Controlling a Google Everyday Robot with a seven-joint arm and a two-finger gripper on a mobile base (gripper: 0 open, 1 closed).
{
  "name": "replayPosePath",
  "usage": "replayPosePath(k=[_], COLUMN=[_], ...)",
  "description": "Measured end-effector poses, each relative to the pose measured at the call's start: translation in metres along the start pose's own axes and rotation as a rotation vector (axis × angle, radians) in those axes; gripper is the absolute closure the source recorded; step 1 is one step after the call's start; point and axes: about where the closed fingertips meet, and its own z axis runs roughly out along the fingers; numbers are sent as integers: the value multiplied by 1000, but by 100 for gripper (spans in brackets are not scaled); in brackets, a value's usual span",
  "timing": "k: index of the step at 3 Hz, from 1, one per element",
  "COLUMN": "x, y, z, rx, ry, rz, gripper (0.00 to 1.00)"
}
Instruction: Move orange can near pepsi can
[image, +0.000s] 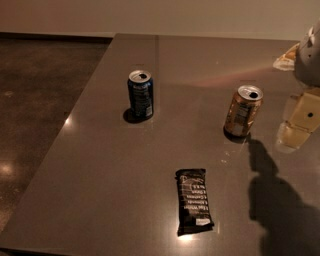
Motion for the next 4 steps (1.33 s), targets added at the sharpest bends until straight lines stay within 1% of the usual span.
replayPosePath(k=[1, 2, 3, 4], x=[0, -3, -7, -8], y=[-1, -19, -40, -58], z=[0, 4, 16, 34], rx=[3, 28, 48, 50], ry=[-1, -51, -130, -208], rz=[1, 43, 94, 147], gripper=[0, 0, 0, 0])
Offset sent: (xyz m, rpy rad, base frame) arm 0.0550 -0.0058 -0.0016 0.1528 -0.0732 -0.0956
